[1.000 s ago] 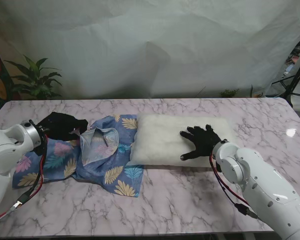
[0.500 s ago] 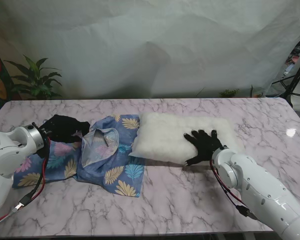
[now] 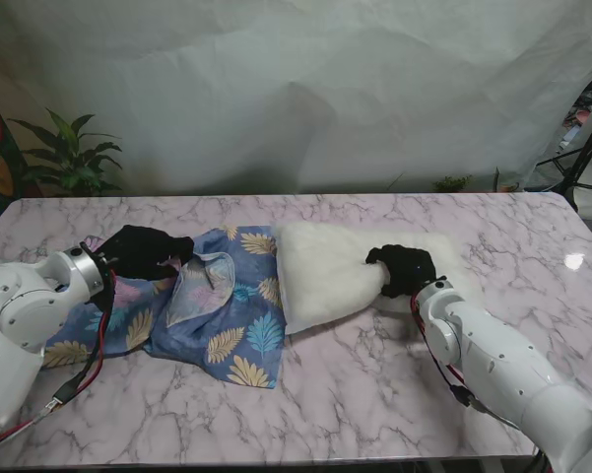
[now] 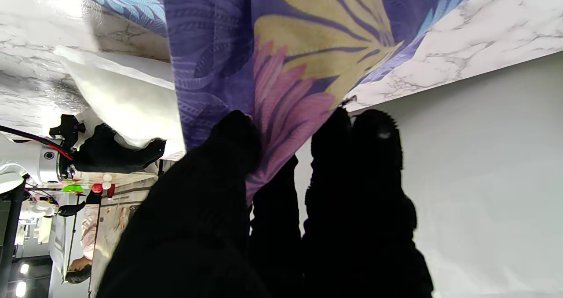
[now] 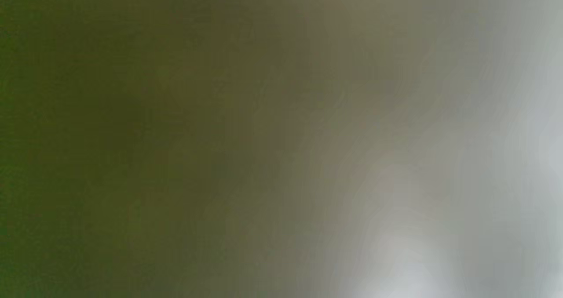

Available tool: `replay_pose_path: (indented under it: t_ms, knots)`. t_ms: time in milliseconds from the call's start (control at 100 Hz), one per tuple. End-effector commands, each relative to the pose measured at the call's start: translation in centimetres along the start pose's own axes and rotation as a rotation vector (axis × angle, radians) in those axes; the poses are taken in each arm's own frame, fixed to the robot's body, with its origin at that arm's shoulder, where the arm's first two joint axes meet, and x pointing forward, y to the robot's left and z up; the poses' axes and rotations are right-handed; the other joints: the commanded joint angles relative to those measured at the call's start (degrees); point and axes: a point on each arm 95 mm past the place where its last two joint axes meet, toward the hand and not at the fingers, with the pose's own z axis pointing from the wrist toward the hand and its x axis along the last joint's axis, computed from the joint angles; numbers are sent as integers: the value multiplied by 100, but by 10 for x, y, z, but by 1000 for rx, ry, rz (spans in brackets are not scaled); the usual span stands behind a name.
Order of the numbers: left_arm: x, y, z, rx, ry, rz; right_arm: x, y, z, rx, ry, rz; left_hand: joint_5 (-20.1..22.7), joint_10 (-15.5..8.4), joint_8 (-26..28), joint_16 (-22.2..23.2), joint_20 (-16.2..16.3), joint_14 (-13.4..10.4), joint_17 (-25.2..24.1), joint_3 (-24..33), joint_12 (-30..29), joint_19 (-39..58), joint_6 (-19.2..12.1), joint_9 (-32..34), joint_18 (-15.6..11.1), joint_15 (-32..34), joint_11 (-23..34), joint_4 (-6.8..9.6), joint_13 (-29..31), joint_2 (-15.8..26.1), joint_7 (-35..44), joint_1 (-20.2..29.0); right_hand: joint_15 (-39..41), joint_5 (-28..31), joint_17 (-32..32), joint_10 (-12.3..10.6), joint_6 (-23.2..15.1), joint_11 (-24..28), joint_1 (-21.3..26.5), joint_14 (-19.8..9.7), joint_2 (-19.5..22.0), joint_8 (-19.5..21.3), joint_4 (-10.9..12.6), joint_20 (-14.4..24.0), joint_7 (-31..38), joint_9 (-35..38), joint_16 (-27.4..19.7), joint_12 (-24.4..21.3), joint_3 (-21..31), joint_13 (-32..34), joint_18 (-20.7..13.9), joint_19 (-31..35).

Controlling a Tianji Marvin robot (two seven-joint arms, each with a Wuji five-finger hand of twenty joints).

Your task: Put a pillowcase on a pillow

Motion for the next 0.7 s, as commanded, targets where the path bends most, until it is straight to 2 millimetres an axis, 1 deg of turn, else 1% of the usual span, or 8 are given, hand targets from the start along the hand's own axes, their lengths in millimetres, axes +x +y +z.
replay_pose_path:
  t_ms: [0, 50, 120, 200, 310, 440, 580, 690]
  knots:
    - [4, -3, 5, 4, 14, -1, -1, -12, -11, 45, -24, 22, 78, -23, 20, -56, 89, 103, -77, 191, 70, -28, -62, 157, -285, -16, -26, -5, 22, -64, 105, 129, 3107, 1459, 1025, 154, -337, 246, 1124, -184, 257, -1252, 279, 1262, 1437, 1324, 661, 91, 1065, 1206, -3525, 3740]
    - [6, -6, 7, 11, 16, 0, 2, -5, -13, 24, -37, 43, 82, -27, 20, -56, 90, 102, -76, 195, 71, -29, -66, 160, -287, -15, -25, -7, 24, -64, 107, 126, 3098, 1884, 1072, 155, -328, 115, 979, -73, 288, -1725, 246, 1525, 1600, 1629, 866, 124, 1045, 1450, -3683, 3810]
    - [8, -9, 8, 22, 19, 2, 5, 7, -16, -13, -56, 74, 84, -23, 20, -57, 90, 107, -76, 202, 71, -31, -66, 158, -291, -14, -28, -8, 25, -66, 106, 128, 3188, 2181, 1096, 175, -252, 58, 930, -3, 335, -1984, 241, 1637, 1637, 1811, 1109, 217, 1020, 1505, -3669, 3886]
    - [11, -15, 10, 36, 25, 8, 10, 22, -20, -62, -72, 92, 85, -24, 20, -56, 90, 103, -76, 207, 72, -34, -71, 160, -296, -14, -28, -10, 24, -64, 106, 127, 3275, 2332, 1117, 240, -171, 30, 914, 47, 363, -2120, 245, 1708, 1670, 1913, 1230, 303, 1023, 1536, -3595, 3955]
    - [16, -22, 11, 56, 32, 18, 18, 41, -26, -104, -70, 122, 84, -22, 20, -57, 90, 102, -70, 217, 72, -37, -72, 164, -305, -16, -28, -11, 26, -70, 106, 119, 3340, 2413, 1135, 316, -86, -8, 939, 117, 375, -2169, 255, 1759, 1699, 1976, 1283, 388, 1034, 1548, -3496, 4012]
    - [22, -28, 14, 82, 39, 22, 32, 50, -26, -118, -27, 136, 82, -29, 22, -57, 90, 99, -67, 221, 72, -40, -74, 163, -308, -16, -29, -16, 28, -66, 106, 116, 3391, 2408, 1158, 361, -74, -38, 919, 104, 428, -2175, 250, 1787, 1701, 2008, 1311, 408, 1022, 1566, -3485, 4061]
    - [26, -33, 16, 97, 50, 23, 49, 52, -16, -117, 16, 145, 80, -29, 24, -56, 90, 88, -65, 225, 75, -43, -76, 163, -310, -18, -28, -20, 28, -64, 107, 111, 3467, 2365, 1178, 436, -38, -51, 910, 90, 517, -2143, 243, 1826, 1696, 2004, 1353, 473, 984, 1579, -3499, 4136]
    - [27, -34, 18, 97, 55, 17, 59, 55, -3, -118, 0, 146, 78, -26, 24, -59, 89, 91, -70, 227, 73, -48, -80, 159, -306, -21, -32, -22, 27, -59, 106, 107, 3744, 2353, 1227, 678, 112, 16, 846, 136, 602, -2110, 235, 1954, 1574, 2009, 1447, 506, 940, 1593, -3557, 4353]
